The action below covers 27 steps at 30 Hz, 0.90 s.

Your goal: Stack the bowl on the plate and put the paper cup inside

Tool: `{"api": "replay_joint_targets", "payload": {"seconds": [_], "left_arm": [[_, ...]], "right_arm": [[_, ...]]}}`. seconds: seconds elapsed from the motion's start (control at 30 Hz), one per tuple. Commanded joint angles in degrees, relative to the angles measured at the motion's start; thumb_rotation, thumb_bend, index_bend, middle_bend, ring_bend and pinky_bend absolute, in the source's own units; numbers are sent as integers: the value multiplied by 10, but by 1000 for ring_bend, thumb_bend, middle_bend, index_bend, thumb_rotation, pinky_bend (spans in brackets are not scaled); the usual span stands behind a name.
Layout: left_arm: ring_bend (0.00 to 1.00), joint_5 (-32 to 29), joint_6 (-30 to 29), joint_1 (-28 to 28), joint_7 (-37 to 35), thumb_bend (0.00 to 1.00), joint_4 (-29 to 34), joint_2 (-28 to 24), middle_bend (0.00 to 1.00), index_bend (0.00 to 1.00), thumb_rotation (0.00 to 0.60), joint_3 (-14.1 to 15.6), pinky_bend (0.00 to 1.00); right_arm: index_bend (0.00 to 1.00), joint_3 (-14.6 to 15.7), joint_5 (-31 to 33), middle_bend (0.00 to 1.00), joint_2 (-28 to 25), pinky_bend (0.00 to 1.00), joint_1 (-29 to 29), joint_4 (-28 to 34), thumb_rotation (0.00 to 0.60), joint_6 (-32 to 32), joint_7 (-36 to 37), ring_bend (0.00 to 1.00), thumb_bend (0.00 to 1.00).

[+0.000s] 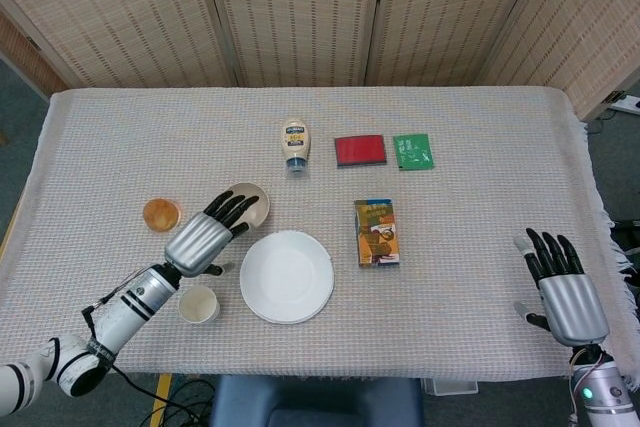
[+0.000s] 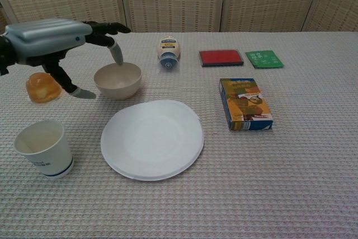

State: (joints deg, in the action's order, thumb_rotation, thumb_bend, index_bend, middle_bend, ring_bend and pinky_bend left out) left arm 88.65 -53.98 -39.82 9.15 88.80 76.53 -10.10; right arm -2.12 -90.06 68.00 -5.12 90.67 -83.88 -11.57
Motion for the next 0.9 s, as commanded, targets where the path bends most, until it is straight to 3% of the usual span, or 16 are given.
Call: {"api": "replay_joint_targets", "payload": {"seconds": [0.03, 0.47, 0.9], "left_arm": [[0, -10, 18, -21, 5, 201, -25, 17, 0, 364, 600, -4, 56], [0, -14, 65, -81, -96, 204, -171, 81, 0, 384, 600, 10, 56], [0, 16, 73, -121, -212, 293, -308, 134, 0, 443, 600, 44, 57]], "right_arm": [[75, -1, 5, 0, -2, 0, -3, 0, 600, 6, 3, 0, 128], [75, -9, 30, 0, 0, 0, -11, -2, 600, 22, -6, 0, 128], [75, -16, 56, 0, 5, 0, -21, -6, 600, 40, -20, 0, 128]]}}
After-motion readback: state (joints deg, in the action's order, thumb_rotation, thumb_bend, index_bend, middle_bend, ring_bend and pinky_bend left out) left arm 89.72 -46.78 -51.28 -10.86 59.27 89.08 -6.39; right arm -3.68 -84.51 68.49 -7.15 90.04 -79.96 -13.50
